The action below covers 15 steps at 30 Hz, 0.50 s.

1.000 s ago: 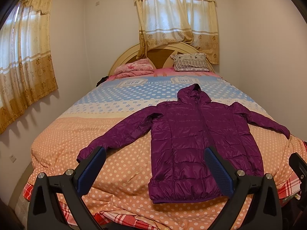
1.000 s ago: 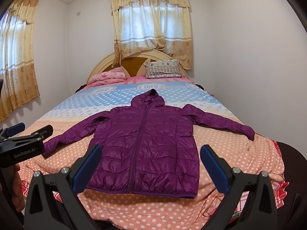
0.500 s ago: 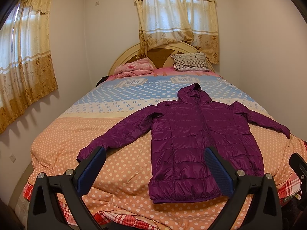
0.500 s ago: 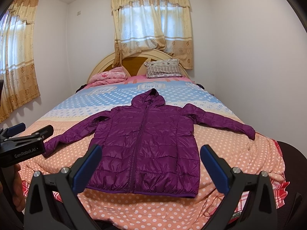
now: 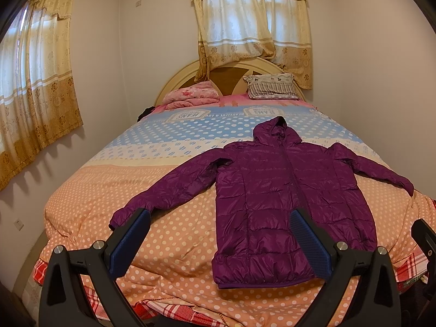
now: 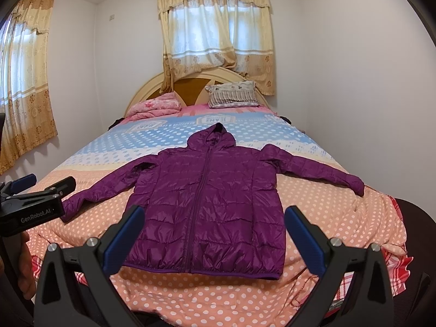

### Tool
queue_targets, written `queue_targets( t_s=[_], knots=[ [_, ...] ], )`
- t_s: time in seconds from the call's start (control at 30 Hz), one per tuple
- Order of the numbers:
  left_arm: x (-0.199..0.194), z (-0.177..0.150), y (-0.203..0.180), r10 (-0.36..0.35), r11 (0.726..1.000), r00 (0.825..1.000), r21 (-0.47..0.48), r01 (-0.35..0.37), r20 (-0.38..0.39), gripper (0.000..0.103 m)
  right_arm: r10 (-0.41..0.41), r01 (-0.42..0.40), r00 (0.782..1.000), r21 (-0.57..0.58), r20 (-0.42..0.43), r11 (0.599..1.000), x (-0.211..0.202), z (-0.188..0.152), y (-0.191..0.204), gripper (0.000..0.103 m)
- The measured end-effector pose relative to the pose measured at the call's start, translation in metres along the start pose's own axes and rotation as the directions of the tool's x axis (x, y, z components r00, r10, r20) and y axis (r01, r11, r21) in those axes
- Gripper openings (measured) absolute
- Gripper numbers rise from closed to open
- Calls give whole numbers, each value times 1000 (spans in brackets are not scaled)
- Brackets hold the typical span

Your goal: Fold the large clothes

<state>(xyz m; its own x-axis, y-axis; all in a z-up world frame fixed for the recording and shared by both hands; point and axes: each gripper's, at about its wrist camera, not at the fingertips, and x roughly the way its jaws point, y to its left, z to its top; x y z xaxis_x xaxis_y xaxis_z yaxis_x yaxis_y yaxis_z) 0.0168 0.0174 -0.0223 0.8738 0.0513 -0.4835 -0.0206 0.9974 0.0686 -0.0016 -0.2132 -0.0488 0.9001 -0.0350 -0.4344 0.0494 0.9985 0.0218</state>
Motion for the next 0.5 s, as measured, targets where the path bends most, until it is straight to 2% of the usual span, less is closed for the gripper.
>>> queue_targets(
  t_s=[0.2, 0.33, 0.5],
  knots=[
    [12, -4, 1, 2, 1000, 1000, 6, -2, -22, 102, 33, -32, 999, 16, -35, 999, 15, -5, -7, 103],
    [34, -3, -1, 4, 1000, 999, 17, -4, -40, 102, 73, -67, 993, 63, -96, 996, 46, -13, -29, 103],
    [77, 3, -10, 1, 999, 999, 35, 0, -36, 102, 38, -23, 990, 108, -135, 994, 91, -16, -71, 103]
  ],
)
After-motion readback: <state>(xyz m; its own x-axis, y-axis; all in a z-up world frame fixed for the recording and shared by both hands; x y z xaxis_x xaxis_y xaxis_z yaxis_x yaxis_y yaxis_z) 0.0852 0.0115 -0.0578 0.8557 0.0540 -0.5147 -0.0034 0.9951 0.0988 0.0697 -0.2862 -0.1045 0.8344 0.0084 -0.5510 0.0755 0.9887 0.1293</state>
